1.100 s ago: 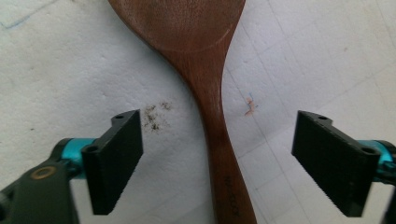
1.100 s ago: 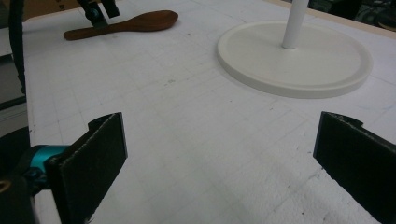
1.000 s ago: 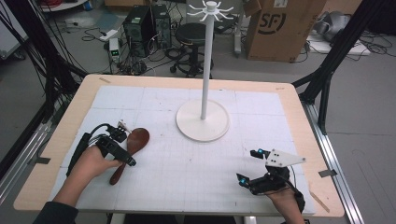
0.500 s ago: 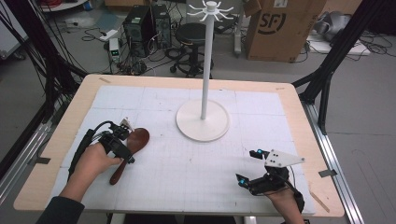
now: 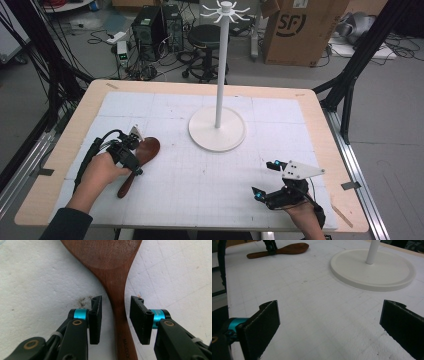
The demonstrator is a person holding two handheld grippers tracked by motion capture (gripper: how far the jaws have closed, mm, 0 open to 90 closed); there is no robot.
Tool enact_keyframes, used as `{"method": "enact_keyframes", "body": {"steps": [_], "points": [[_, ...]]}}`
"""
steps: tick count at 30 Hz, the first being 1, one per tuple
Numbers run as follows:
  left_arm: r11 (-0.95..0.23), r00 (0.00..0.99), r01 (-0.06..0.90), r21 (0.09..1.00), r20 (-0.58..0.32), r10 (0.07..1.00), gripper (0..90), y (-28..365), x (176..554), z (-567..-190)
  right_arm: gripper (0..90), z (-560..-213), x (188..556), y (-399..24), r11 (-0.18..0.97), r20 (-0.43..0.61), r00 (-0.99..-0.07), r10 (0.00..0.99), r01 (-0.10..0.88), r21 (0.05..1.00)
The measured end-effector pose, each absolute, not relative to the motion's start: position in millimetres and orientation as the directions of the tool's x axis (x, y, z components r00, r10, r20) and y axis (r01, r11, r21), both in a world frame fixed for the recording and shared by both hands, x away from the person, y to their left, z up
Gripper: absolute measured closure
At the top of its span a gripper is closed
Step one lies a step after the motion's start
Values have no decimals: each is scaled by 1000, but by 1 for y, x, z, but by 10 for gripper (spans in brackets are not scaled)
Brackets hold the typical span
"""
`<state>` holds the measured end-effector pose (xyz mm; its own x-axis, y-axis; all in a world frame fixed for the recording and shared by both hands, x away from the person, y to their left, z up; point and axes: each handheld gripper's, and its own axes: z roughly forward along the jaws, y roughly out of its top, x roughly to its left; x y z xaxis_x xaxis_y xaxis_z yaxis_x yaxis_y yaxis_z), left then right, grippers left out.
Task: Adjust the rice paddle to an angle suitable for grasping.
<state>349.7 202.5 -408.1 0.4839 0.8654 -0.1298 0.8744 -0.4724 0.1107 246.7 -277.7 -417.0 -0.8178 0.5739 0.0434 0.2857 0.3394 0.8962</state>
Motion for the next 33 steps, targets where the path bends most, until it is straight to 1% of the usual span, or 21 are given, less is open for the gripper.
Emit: {"method": "enact_keyframes", "body": {"steps": [3,8,21,24,33], "points": [[-477,488,872,110,-121,864,674,201,349,-409,15,-417,247,-278,338,41,-817,575,283,898],[-484,493,869,101,-118,862,704,199,349,-409,15,-417,247,-277,342,38,-818,574,281,897],[-472,479,877,91,-84,874,738,196,349,-410,15,-417,247,-275,349,37,-821,570,282,894],[-473,480,876,92,-80,874,769,196,349,-410,15,-418,247,-274,353,32,-822,568,279,893],[-513,521,852,106,-70,850,783,197,347,-410,15,-418,247,-274,358,30,-826,563,277,892]]}}
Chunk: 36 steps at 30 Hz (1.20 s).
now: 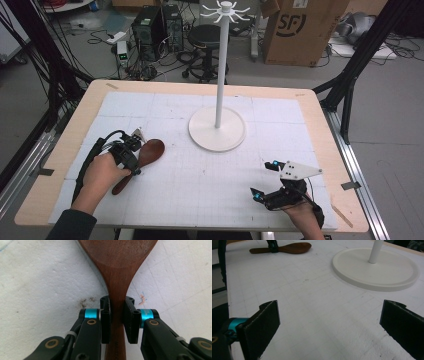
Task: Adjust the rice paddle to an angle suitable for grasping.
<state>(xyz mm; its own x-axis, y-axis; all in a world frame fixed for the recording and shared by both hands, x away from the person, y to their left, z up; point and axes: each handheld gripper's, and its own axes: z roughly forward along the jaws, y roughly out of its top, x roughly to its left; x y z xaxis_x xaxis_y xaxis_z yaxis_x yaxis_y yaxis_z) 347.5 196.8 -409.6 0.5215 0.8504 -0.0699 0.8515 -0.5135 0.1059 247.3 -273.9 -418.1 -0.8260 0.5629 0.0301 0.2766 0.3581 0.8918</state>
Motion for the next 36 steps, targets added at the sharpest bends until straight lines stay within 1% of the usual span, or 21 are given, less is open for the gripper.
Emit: {"method": "enact_keyframes", "body": {"steps": [7,13,16,21,29,31,35,36], "points": [[-539,550,834,119,-80,832,785,199,347,-409,15,-418,247,-275,360,31,-824,566,281,890],[-581,593,803,128,-83,801,787,199,344,-408,15,-419,247,-277,359,28,-821,570,280,890],[-607,623,779,155,-83,778,787,196,339,-405,15,-419,247,-277,359,29,-821,570,280,891],[-621,642,763,182,-91,762,787,194,334,-401,15,-419,247,-277,359,27,-821,571,280,890],[-662,690,719,213,-100,717,787,185,325,-393,15,-419,248,-275,362,28,-822,569,281,889],[-690,716,693,208,-92,692,786,180,321,-390,15,-419,248,-275,361,30,-822,569,282,889],[-711,741,666,225,-87,666,786,173,318,-385,15,-419,248,-275,360,32,-821,570,284,888],[-722,756,646,247,-82,649,786,166,315,-381,15,-419,248,-275,362,28,-821,570,281,889]]}}
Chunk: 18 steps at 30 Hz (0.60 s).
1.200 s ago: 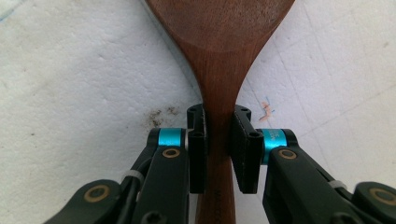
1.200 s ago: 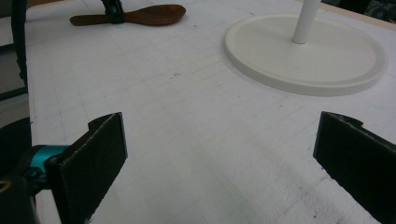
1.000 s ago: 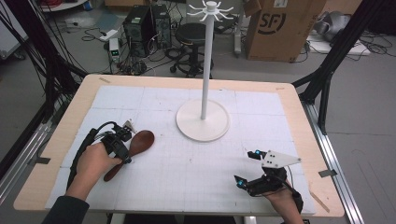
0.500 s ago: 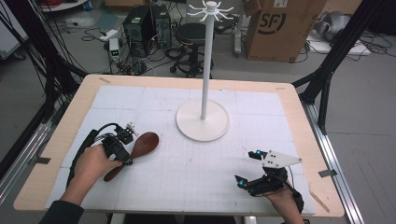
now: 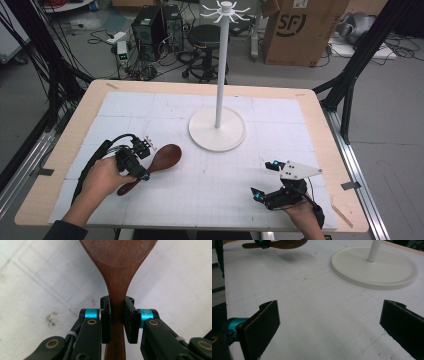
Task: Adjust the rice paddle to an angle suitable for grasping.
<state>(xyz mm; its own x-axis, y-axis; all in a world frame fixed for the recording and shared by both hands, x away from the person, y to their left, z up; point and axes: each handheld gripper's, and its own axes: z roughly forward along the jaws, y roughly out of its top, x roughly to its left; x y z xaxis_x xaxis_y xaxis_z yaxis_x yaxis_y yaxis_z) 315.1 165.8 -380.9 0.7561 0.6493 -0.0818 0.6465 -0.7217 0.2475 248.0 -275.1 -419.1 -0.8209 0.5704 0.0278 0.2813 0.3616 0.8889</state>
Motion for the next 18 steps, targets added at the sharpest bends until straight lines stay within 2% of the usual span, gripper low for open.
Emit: {"method": "enact_keyframes", "body": {"steps": [10,18], "points": [[-807,846,524,271,-59,530,786,131,306,-372,15,-419,248,-277,356,33,-819,573,285,890],[-847,878,474,242,-53,476,785,112,306,-375,15,-418,245,-280,352,38,-819,572,287,891]]}}
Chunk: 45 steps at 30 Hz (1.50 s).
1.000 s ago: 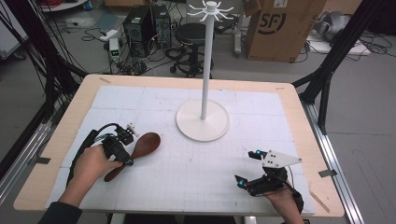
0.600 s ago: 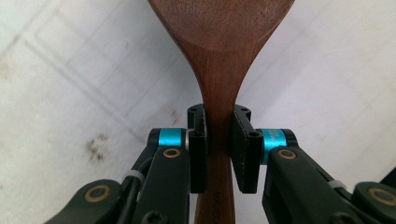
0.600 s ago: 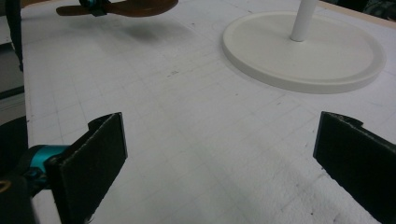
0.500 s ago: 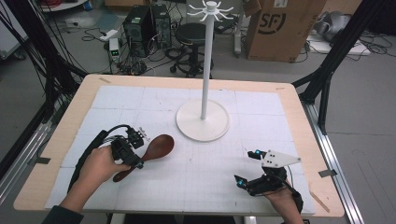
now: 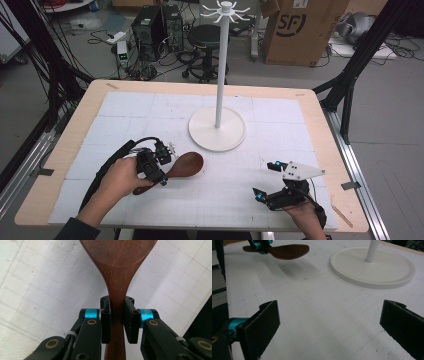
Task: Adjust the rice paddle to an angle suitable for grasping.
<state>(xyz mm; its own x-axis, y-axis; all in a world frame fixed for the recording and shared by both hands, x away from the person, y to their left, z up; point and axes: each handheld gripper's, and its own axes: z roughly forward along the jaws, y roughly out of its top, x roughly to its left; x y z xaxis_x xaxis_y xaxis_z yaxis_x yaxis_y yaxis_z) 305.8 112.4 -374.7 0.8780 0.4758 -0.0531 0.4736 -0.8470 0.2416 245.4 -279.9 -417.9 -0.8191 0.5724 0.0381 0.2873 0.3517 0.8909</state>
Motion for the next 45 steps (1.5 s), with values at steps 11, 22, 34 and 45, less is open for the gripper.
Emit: {"method": "enact_keyframes", "body": {"steps": [11,22,34,45], "points": [[-888,916,398,228,-47,399,785,77,306,-375,15,-417,240,-284,351,35,-820,572,283,892],[-931,955,296,211,-38,295,785,43,310,-374,15,-416,234,-287,353,37,-821,569,285,891],[-964,979,201,175,-11,202,785,11,318,-381,15,-415,229,-291,351,41,-820,570,289,891],[-977,990,139,162,-11,139,784,-4,318,-386,15,-416,229,-292,347,43,-818,574,290,892]]}}
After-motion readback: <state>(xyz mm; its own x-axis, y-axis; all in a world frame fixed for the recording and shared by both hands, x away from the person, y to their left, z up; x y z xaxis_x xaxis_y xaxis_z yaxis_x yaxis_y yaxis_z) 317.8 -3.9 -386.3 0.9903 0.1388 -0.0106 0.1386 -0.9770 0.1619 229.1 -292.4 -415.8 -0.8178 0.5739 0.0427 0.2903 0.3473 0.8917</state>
